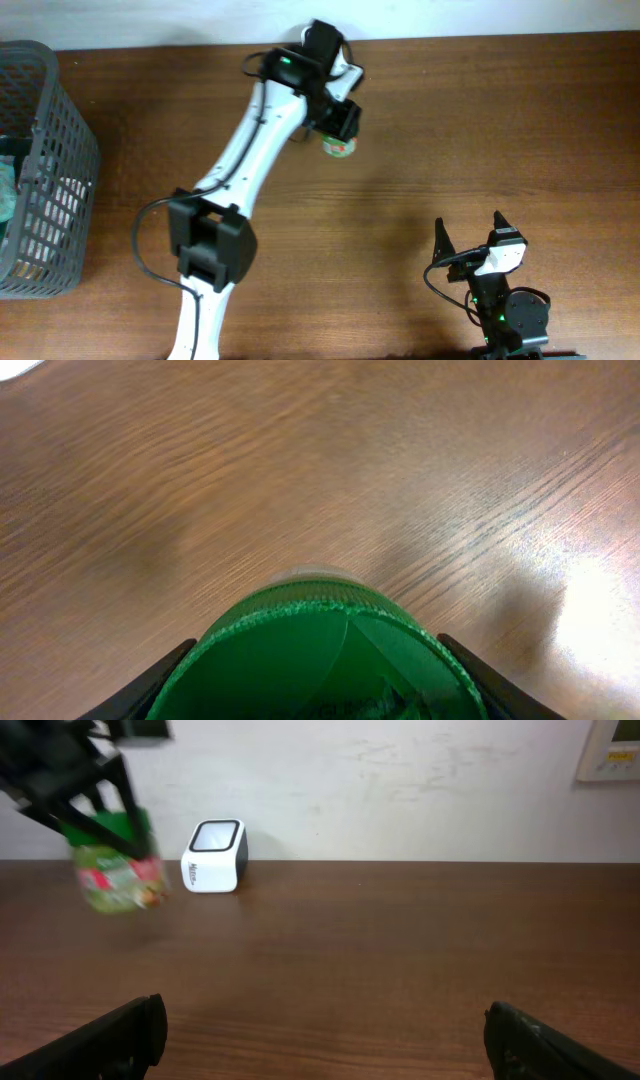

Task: Scan the item barcode
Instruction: 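Carry the jar with the left gripper and set it on the table centre, then reach the left gripper into the basket and grasp the pale green wipes packet, then place the wipes packet left of the jar and release the left gripper, then reach the left gripper into the basket and grasp the white Pantene tube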

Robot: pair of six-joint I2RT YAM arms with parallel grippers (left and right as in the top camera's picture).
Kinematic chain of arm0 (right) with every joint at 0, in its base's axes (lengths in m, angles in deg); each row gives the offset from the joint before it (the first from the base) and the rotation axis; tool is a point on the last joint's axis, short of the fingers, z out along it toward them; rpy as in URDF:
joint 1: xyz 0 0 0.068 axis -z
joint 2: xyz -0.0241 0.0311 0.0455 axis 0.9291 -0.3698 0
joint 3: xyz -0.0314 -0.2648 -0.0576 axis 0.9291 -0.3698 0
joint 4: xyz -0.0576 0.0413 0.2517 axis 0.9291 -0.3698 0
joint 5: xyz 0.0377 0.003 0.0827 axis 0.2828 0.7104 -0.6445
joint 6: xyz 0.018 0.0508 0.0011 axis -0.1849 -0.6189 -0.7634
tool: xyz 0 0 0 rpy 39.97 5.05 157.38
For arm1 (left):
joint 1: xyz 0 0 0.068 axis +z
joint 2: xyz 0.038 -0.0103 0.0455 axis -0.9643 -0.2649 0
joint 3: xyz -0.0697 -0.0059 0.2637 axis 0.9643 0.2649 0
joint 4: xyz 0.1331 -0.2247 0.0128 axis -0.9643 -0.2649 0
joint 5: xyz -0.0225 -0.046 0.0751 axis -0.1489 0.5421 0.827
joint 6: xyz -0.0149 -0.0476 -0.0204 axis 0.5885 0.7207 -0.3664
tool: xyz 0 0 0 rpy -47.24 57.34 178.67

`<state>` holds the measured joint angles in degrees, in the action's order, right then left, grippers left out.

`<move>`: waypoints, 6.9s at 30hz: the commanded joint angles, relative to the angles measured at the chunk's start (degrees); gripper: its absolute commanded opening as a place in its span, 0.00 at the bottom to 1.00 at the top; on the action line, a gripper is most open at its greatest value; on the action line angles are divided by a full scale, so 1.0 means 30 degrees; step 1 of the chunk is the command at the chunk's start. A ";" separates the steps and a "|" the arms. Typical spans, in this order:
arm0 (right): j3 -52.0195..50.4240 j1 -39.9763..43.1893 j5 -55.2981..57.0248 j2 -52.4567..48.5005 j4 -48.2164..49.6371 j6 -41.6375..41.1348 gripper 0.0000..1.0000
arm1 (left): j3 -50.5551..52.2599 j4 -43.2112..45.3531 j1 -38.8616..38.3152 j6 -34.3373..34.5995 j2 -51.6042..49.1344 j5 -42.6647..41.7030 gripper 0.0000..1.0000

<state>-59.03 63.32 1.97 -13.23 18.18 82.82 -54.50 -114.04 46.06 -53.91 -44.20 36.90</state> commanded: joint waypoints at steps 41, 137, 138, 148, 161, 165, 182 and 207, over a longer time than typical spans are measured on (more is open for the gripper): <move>-0.0138 -0.0036 0.0168 0.0138 -0.0022 -0.0087 0.98 | -1.6291 -0.9245 1.3267 0.4874 0.2958 0.5326 0.99; -0.0138 -0.0036 0.0168 0.0138 -0.0022 -0.0087 0.99 | 1.3282 0.7344 -0.2098 1.2160 0.4743 0.4131 0.00; -0.0138 -0.0036 0.0168 0.0138 -0.0015 -0.0087 0.98 | 1.3282 0.7344 -0.2098 1.2218 0.4590 0.4124 0.00; -0.0138 -0.0036 0.0168 0.0138 -0.0022 -0.0087 0.98 | 1.0710 0.7045 -0.0743 0.9049 0.6003 0.3621 1.00; -0.0138 -0.0036 0.0168 0.0138 -0.0022 -0.0087 0.98 | 0.7388 0.2579 1.5650 0.6936 1.4061 0.7730 0.99; -0.0138 -0.0036 0.0168 0.0138 -0.0022 -0.0087 0.99 | 0.8903 0.2339 2.1070 0.6564 1.3274 0.5472 0.99; -0.0138 -0.0036 0.0168 0.0138 -0.0022 -0.0087 0.98 | 1.5358 0.7329 2.7073 -0.7016 0.7854 0.1545 0.96; -0.0138 -0.0036 0.0168 0.0138 -0.0022 -0.0087 0.98 | 1.3420 0.5880 2.6687 -0.5938 0.4131 0.0699 0.00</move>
<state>-59.03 63.32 2.00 -13.23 18.18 82.84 -11.42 -93.95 125.90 -73.98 -28.75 35.06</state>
